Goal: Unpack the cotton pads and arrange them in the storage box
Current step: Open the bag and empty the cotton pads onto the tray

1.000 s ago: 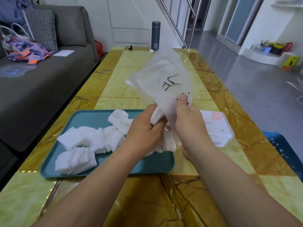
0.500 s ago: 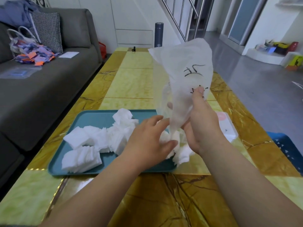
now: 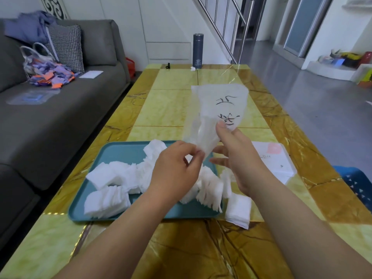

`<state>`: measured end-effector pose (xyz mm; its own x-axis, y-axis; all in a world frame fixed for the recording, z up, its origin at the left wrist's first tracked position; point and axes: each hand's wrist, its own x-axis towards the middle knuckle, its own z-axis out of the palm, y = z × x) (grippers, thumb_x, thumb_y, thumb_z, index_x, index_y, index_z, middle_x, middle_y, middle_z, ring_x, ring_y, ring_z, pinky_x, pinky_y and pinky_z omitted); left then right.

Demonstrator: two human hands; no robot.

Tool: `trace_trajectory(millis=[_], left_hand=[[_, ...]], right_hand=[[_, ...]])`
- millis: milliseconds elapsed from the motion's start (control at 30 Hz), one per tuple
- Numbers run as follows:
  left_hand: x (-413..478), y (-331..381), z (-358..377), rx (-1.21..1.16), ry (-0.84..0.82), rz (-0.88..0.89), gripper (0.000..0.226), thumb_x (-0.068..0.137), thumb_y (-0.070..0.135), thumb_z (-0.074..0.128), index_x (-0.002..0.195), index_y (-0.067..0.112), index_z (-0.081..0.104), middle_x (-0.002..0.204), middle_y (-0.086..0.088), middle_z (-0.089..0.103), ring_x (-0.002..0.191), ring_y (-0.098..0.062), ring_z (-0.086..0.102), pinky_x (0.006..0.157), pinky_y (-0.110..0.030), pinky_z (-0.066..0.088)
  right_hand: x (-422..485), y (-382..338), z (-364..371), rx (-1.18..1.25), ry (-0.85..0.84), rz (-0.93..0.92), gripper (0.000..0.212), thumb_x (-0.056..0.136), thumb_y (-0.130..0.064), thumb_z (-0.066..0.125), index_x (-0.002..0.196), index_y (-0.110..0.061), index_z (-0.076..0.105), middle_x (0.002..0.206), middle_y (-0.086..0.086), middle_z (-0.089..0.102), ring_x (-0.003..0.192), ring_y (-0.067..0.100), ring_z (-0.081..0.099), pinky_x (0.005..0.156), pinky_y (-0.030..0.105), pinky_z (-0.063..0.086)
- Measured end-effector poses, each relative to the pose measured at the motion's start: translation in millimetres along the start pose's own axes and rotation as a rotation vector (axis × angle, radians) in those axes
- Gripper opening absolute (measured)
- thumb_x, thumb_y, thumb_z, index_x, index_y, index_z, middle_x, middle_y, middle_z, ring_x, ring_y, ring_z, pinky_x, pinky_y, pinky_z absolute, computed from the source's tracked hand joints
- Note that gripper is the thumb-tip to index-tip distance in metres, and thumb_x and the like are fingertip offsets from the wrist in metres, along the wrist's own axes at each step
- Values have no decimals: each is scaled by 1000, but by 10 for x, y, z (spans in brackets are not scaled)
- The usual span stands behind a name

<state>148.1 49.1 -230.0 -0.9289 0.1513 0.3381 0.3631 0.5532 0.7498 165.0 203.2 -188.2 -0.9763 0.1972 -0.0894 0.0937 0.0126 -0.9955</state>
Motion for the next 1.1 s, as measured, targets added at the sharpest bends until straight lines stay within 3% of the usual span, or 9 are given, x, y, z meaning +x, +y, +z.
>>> trace_trajectory(millis=[200, 300, 400, 500, 567, 700, 800, 933, 1100], left_hand=[[429, 27, -164, -365, 110, -335, 18, 98, 19, 63, 83, 11, 70, 75, -3, 76, 75, -17, 78, 75, -47, 65], [678, -76, -246, -345, 205, -373, 21, 94, 27, 62, 80, 13, 71, 77, -5, 77, 82, -24, 76, 84, -51, 62], [893, -181, -370, -273, 294, -353, 23, 96, 29, 58, 83, 12, 67, 76, -7, 70, 72, -21, 66, 72, -41, 59], [1006, -317, -396, -161, 312, -367, 26, 103, 28, 52, 83, 16, 64, 70, 5, 56, 65, -14, 51, 61, -31, 43], [1013, -452, -335, -72, 183, -413, 27, 103, 25, 52, 87, 11, 69, 75, 0, 65, 71, -19, 58, 65, -34, 50], [905, -556, -288, 104, -26, -425, 22, 97, 20, 57, 111, 17, 73, 109, 4, 70, 100, -20, 65, 86, -31, 51], [835, -468, -302, 183, -40, -369, 28, 96, 24, 58, 121, 21, 71, 121, 5, 70, 103, -18, 67, 91, -33, 54], [641, -123, -113, 221, -96, -182, 21, 95, 26, 59, 112, 24, 72, 115, 4, 68, 95, -20, 69, 87, -38, 57], [297, 410, 388, 263, -374, 136, 30, 96, 30, 63, 124, 21, 69, 141, 4, 57, 133, -17, 50, 111, -37, 41]], right_hand=[[38, 107, 81, -253, 37, -82, 75, 97, -52, 61, 161, -30, 28, 140, -9, 59, 119, 10, 62, 94, 39, 57], [100, 101, 178, -248, 20, -89, 65, 102, -42, 59, 160, -28, 32, 152, -9, 51, 122, 4, 55, 93, 28, 50], [154, 122, 266, -253, -16, -113, 56, 103, -34, 58, 157, -29, 40, 156, -16, 45, 121, -4, 49, 102, 25, 41], [220, 164, 342, -282, -56, -115, 46, 103, -31, 59, 148, -32, 51, 146, -20, 52, 124, -3, 52, 106, 26, 42], [265, 194, 354, -358, -51, -125, 36, 102, -31, 59, 138, -30, 62, 132, -20, 62, 120, -1, 58, 106, 28, 48], [256, 252, 253, -465, -6, -164, 14, 99, -26, 62, 100, -33, 74, 94, -21, 73, 88, -11, 64, 75, 12, 45], [217, 251, 122, -468, 29, -169, 13, 98, -26, 64, 95, -34, 74, 89, -20, 73, 85, -7, 65, 65, 7, 45], [160, 284, -135, -535, 123, -231, 15, 97, -26, 65, 108, -28, 75, 107, -20, 70, 104, -1, 63, 87, 15, 43], [105, 485, -661, -837, 344, -183, 47, 94, -37, 61, 138, -21, 62, 157, 12, 45, 150, 28, 32, 123, 48, 25]])
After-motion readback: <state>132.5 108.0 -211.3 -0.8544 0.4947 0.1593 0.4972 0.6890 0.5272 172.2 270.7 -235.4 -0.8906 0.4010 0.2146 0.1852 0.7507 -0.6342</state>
